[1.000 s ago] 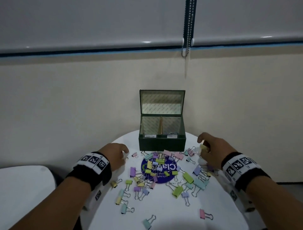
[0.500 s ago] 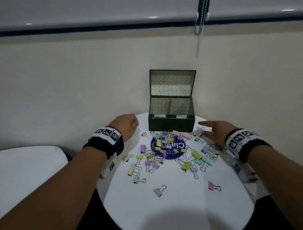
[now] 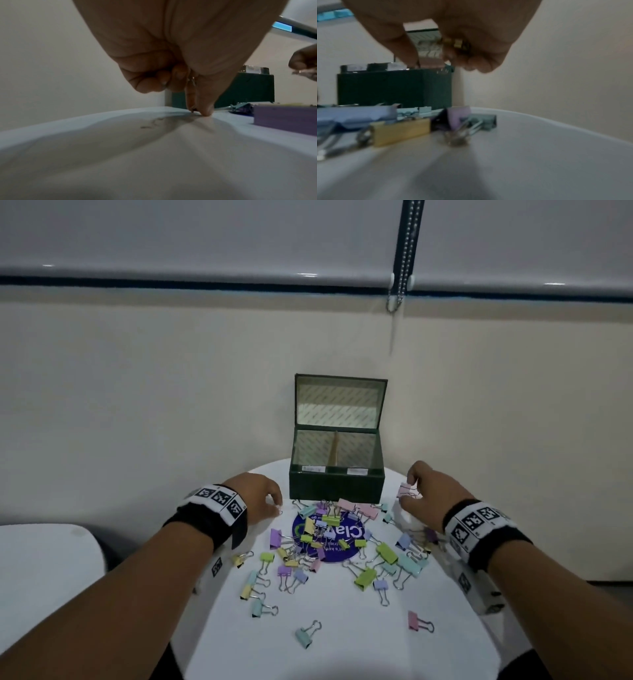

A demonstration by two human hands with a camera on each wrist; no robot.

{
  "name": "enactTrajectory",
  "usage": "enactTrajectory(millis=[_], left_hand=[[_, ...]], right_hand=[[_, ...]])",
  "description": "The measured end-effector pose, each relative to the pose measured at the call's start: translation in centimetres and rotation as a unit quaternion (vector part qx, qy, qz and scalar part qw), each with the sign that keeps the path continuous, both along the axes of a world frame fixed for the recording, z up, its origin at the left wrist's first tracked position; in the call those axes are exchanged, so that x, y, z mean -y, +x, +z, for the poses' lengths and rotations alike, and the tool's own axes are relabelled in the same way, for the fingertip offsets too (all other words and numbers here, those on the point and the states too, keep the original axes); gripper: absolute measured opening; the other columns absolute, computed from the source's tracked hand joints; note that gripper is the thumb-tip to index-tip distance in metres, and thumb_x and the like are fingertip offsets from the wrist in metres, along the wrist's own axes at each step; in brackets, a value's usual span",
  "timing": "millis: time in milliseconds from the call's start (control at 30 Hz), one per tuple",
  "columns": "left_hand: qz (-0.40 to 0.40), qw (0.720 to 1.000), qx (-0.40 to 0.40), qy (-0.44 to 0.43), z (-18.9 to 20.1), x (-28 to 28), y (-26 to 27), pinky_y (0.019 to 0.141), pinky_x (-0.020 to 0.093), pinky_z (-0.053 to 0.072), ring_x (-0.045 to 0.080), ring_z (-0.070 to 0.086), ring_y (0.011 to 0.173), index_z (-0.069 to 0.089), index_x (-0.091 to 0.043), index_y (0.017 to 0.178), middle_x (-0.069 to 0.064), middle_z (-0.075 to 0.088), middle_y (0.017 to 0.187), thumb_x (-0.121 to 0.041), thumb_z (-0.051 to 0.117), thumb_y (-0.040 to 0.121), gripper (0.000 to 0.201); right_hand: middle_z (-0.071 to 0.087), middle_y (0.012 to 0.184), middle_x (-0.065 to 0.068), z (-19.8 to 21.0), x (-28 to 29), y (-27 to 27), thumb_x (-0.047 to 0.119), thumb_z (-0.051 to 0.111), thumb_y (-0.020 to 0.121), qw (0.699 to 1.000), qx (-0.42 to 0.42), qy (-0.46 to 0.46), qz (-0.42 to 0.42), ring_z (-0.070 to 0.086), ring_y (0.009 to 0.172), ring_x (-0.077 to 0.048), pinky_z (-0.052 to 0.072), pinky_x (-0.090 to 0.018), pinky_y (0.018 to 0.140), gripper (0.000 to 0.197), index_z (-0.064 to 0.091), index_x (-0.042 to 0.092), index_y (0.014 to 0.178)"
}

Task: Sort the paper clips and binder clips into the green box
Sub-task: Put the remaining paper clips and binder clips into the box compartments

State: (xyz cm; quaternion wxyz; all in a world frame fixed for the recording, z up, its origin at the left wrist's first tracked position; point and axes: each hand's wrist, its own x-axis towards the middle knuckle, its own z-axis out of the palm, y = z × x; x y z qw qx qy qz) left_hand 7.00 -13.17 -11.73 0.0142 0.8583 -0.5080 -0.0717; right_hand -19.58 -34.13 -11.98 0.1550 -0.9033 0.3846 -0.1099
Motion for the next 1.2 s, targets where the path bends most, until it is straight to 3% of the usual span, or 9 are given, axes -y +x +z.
enactTrajectory(millis=[167, 333, 433, 533, 667, 733, 867, 1000, 1200], left_hand=[[-0.006, 0.999, -0.017, -0.033, -0.3, 0.1, 0.5, 0.078, 0.026, 0.040, 0.012, 0.051, 0.090, 0.064, -0.036, 0.105, -0.011, 0.059, 0.098, -0.053, 0.061, 0.088, 0.025], [-0.022, 0.998, -0.010, -0.051, -0.5, 0.0, 0.9, 0.078, 0.025, 0.039, 0.016, 0.057, 0.098, 0.064, -0.032, 0.105, -0.006, 0.065, 0.111, -0.050, 0.059, 0.088, 0.025], [-0.018, 0.996, -0.015, -0.081, -0.9, -0.3, 1.2, 0.079, 0.025, 0.043, 0.017, 0.060, 0.098, 0.064, -0.032, 0.098, -0.008, 0.066, 0.108, -0.052, 0.058, 0.084, 0.025], [-0.019, 0.996, -0.023, -0.087, -1.1, -0.4, 1.5, 0.081, 0.028, 0.047, 0.017, 0.060, 0.098, 0.061, -0.036, 0.095, -0.009, 0.066, 0.106, -0.055, 0.056, 0.082, 0.024], [-0.038, 0.993, -0.016, -0.107, -0.4, 0.1, 1.7, 0.074, 0.026, 0.038, 0.017, 0.057, 0.092, 0.057, -0.033, 0.107, -0.004, 0.063, 0.106, -0.047, 0.057, 0.092, 0.021], [-0.036, 0.983, -0.013, -0.177, 0.0, 0.1, 1.7, 0.071, 0.027, 0.038, 0.017, 0.053, 0.084, 0.053, -0.032, 0.104, -0.003, 0.061, 0.095, -0.043, 0.058, 0.093, 0.016], [-0.041, 0.965, -0.012, -0.257, 0.4, 0.0, 1.2, 0.070, 0.031, 0.038, 0.016, 0.050, 0.082, 0.054, -0.031, 0.096, -0.007, 0.055, 0.084, -0.031, 0.057, 0.095, 0.004], [-0.069, 0.952, -0.013, -0.298, 1.1, 0.7, 0.4, 0.066, 0.031, 0.040, 0.013, 0.048, 0.077, 0.052, -0.033, 0.092, -0.011, 0.053, 0.081, -0.028, 0.057, 0.095, 0.007], [-0.058, 0.948, -0.036, -0.310, 5.0, 4.8, -1.1, 0.062, 0.024, 0.040, 0.008, 0.053, 0.072, 0.054, -0.027, 0.094, -0.009, 0.057, 0.082, -0.031, 0.053, 0.098, 0.006]], right_hand=[[0.058, 0.076, 0.005, 3.7, -3.3, 2.7, 0.033, 0.065, 0.082, 0.986, 0.136, -0.059, 0.071, 0.055, 0.065, -0.015, 0.046, -0.030, 0.056, 0.025, 0.043, 0.028, 0.092], [0.060, 0.079, 0.002, 8.1, -5.6, 11.9, 0.030, 0.060, 0.087, 0.993, 0.076, -0.018, 0.088, 0.059, 0.066, -0.018, 0.046, -0.028, 0.056, 0.022, 0.045, 0.024, 0.101], [0.063, 0.106, -0.001, 8.5, -5.5, 15.6, 0.032, 0.058, 0.086, 0.995, -0.019, -0.039, 0.085, 0.062, 0.092, -0.024, 0.055, -0.036, 0.080, 0.032, 0.051, 0.023, 0.116], [0.054, 0.142, -0.002, 8.2, -5.3, 15.6, 0.031, 0.063, 0.087, 0.996, -0.030, 0.014, 0.083, 0.056, 0.122, -0.024, 0.049, -0.038, 0.102, 0.060, 0.044, 0.026, 0.144], [0.066, 0.117, 0.002, 6.1, -3.2, 9.6, 0.020, 0.061, 0.090, 0.992, 0.105, 0.016, 0.070, 0.062, 0.109, -0.019, 0.050, -0.030, 0.094, 0.036, 0.061, 0.025, 0.125], [0.064, 0.104, 0.002, 3.8, -1.7, 5.5, 0.011, 0.060, 0.088, 0.995, 0.069, 0.004, 0.069, 0.061, 0.100, -0.020, 0.045, -0.026, 0.085, 0.028, 0.063, 0.026, 0.113], [0.057, 0.099, 0.005, 1.0, 0.4, 0.3, 0.000, 0.055, 0.085, 0.998, 0.006, 0.016, 0.055, 0.058, 0.096, -0.019, 0.044, -0.026, 0.086, 0.044, 0.060, 0.026, 0.120], [0.057, 0.098, 0.006, 0.6, 1.1, -0.7, -0.001, 0.055, 0.083, 0.998, 0.048, 0.010, 0.045, 0.056, 0.090, -0.016, 0.043, -0.025, 0.080, 0.039, 0.059, 0.025, 0.112], [0.052, 0.102, 0.006, -0.5, 0.1, -0.5, 0.008, 0.054, 0.088, 0.995, -0.054, 0.020, 0.085, 0.055, 0.099, -0.017, 0.044, -0.027, 0.085, 0.029, 0.067, 0.021, 0.110]])
